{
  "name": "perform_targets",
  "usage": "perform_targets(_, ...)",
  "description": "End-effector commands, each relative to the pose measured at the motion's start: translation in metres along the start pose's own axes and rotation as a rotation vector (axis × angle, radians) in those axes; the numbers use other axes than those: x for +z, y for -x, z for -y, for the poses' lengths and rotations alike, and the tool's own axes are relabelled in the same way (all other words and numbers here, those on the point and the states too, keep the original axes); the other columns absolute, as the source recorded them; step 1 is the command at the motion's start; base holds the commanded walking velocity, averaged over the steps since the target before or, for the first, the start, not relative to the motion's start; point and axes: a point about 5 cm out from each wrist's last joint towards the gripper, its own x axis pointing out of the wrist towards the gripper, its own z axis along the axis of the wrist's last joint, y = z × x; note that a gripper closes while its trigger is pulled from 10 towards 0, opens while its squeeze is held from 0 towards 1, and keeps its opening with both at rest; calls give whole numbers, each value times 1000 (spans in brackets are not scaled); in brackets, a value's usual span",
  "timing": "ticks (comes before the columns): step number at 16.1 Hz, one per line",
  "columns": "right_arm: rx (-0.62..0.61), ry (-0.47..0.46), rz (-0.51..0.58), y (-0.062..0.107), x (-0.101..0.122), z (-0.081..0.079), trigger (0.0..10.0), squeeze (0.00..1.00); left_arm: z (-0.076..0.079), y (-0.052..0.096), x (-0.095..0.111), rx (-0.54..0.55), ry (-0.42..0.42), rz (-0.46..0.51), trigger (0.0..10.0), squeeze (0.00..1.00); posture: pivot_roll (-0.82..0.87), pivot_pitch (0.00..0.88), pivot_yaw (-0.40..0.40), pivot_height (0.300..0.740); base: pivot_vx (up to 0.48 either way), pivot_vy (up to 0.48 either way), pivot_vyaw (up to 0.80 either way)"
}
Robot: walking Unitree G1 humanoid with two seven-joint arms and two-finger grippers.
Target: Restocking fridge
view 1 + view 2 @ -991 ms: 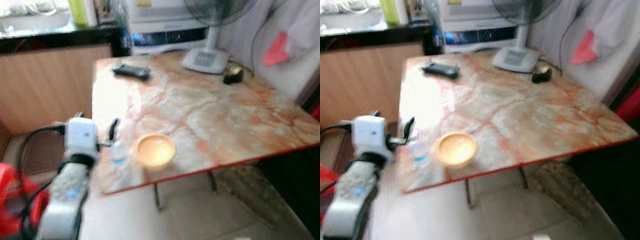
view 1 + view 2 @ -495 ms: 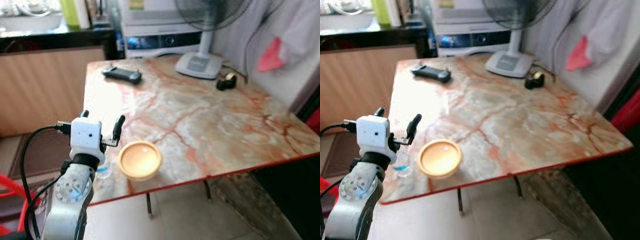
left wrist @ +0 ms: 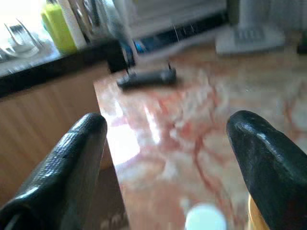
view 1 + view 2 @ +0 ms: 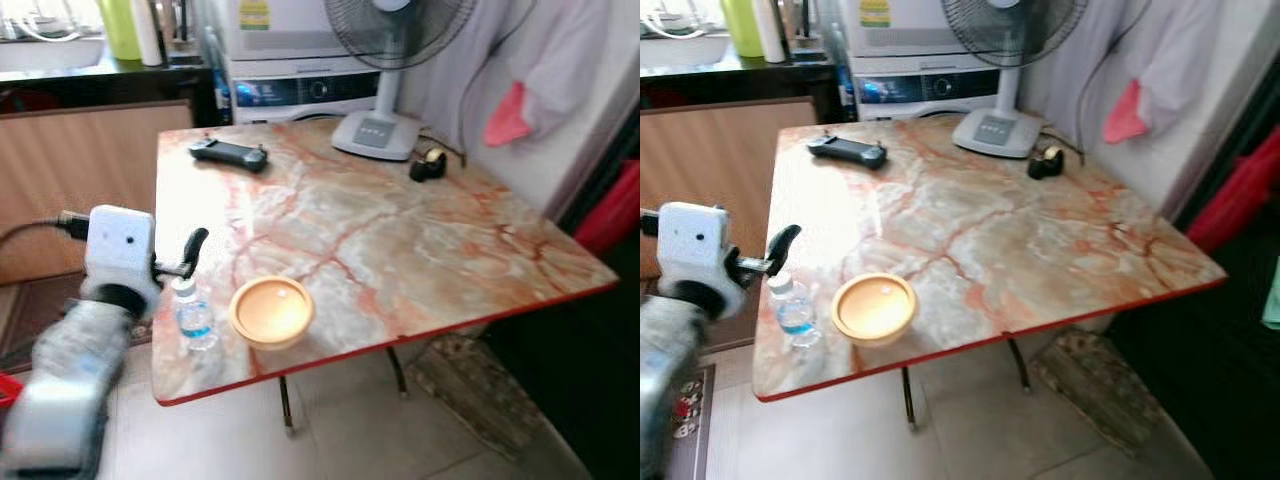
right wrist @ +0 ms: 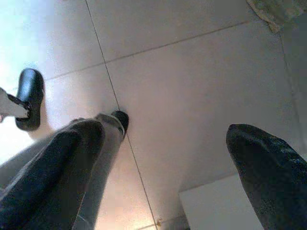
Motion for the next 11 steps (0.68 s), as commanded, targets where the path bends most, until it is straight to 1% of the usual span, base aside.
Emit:
perform_targets(1, 3, 8, 4, 0, 3, 0, 10000, 0, 8, 3, 5, -102, 0, -28, 10000, 0, 248, 0, -72, 740, 0, 0, 0)
perform_targets(2, 3, 4, 6, 0, 3, 0, 10000, 0, 10, 7, 5, -166, 7, -91, 10000, 0, 245, 0, -70, 740, 0, 0, 0)
perform_targets(3, 3, 3, 6, 0, 3, 0, 10000, 0, 6, 6, 6, -158, -15, -124, 10000, 0, 246, 0, -73, 740, 0, 0, 0)
perform_targets(4, 3, 3, 6, 0, 3, 0, 10000, 0, 4, 4, 10, -145, 3, -122, 10000, 0, 249, 0, -74, 740, 0, 0, 0)
perform_targets(5, 2, 5, 5, 0, 3, 0, 10000, 0, 1, 4, 13, -147, 3, -147, 10000, 0, 248, 0, -75, 740, 0, 0, 0)
perform_targets(7, 2, 13, 2, 0, 4, 1, 10000, 0, -4, 2, 8, -168, -46, -229, 10000, 0, 247, 0, -80, 740, 0, 0, 0)
perform_targets(8, 2, 16, 1, 0, 4, 0, 10000, 0, -10, -3, 7, -149, -11, -253, 10000, 0, 239, 0, -79, 740, 0, 0, 0)
perform_targets(9, 1, 15, 1, 0, 4, 0, 10000, 0, -13, -8, 8, -140, 66, -254, 10000, 0, 229, 0, -76, 740, 0, 0, 0)
perform_targets(10, 1, 14, 2, 0, 3, 0, 10000, 0, -14, -10, 9, -140, 117, -253, 10000, 0, 222, 0, -73, 740, 0, 0, 0)
perform_targets(11, 1, 13, 2, 0, 3, 0, 10000, 0, -15, -10, 9, -140, 125, -256, 10000, 0, 220, 0, -73, 740, 0, 0, 0)
